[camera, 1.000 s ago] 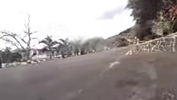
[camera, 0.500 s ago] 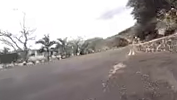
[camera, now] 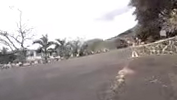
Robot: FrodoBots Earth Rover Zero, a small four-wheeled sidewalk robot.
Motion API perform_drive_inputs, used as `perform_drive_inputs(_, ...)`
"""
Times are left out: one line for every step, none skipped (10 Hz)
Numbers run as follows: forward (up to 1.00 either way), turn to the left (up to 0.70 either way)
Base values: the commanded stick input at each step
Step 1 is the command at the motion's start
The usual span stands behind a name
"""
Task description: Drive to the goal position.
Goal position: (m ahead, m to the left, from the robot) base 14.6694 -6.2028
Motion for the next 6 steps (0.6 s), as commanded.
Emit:
perform_drive_inputs(1.0, 0.0)
perform_drive_inputs(1.0, 0.0)
perform_drive_inputs(1.0, 0.0)
perform_drive_inputs(1.0, 0.0)
perform_drive_inputs(1.0, 0.0)
perform_drive_inputs(1.0, 0.0)
